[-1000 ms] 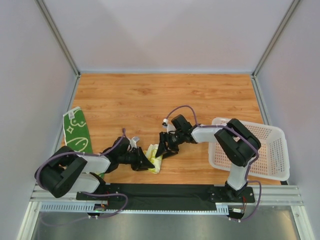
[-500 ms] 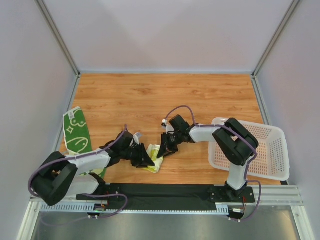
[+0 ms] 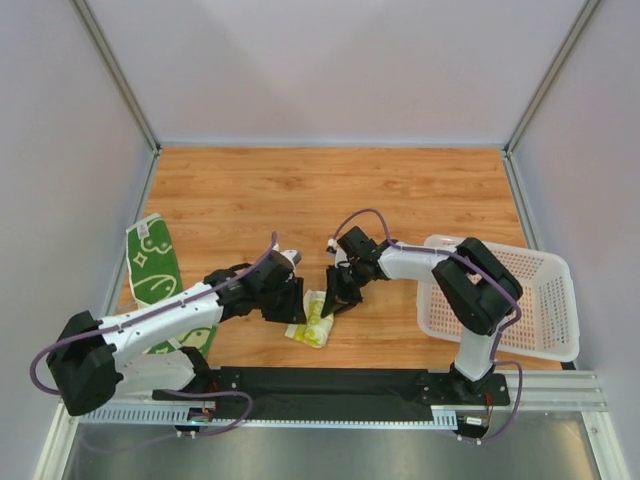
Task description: Roll the towels
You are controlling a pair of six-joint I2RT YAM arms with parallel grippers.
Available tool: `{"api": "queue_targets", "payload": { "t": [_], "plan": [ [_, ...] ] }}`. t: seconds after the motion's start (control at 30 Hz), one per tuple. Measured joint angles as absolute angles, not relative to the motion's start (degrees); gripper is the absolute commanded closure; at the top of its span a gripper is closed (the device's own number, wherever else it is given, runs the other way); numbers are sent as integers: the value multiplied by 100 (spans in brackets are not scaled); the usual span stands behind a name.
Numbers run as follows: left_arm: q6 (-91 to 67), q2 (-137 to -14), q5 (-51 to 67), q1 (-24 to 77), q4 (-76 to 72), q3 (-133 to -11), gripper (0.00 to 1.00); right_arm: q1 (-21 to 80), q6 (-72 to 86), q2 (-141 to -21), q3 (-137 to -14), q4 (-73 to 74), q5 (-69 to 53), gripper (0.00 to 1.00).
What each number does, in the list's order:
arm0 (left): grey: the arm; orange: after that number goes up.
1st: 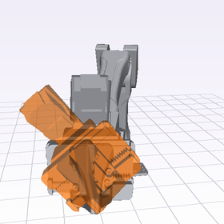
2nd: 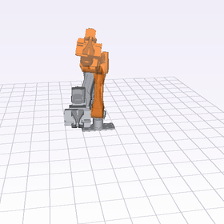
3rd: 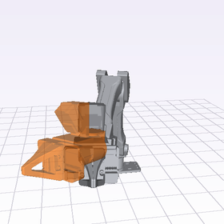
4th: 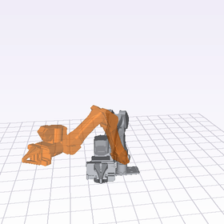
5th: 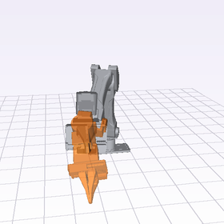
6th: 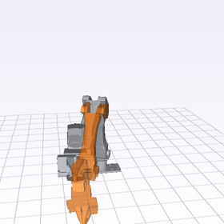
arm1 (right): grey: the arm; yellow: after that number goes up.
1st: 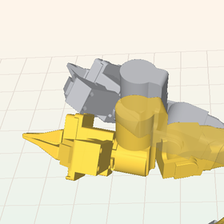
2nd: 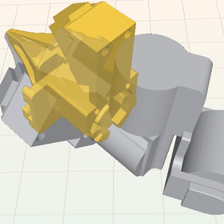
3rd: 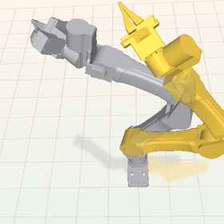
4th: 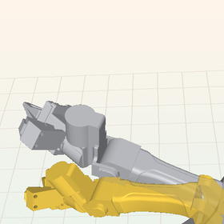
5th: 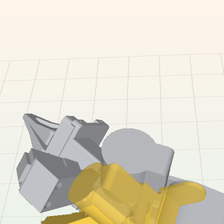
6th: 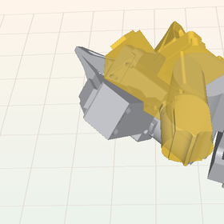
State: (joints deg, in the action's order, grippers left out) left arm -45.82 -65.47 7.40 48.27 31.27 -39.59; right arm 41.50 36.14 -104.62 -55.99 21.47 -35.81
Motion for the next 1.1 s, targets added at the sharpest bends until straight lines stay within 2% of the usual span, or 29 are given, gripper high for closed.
{"api": "queue_targets", "payload": {
  "t": [0.2,0.33,0.7,1.1],
  "plan": [
    [-4355,-7188,-285,6110,3479,-4792,53,4160,3614,-10385,-5688,2506,-3385,94],
    [-4298,-7835,-506,6595,3505,-5190,53,4160,3614,-10313,-5697,2670,-3275,94],
    [-4268,-8871,-681,6847,3404,-5393,51,4187,3612,-10184,-5697,2853,-3135,94],
    [-4316,-9183,-827,6895,3186,-5395,43,4180,3594,-10184,-5697,2906,-3107,92]
  ]
}}
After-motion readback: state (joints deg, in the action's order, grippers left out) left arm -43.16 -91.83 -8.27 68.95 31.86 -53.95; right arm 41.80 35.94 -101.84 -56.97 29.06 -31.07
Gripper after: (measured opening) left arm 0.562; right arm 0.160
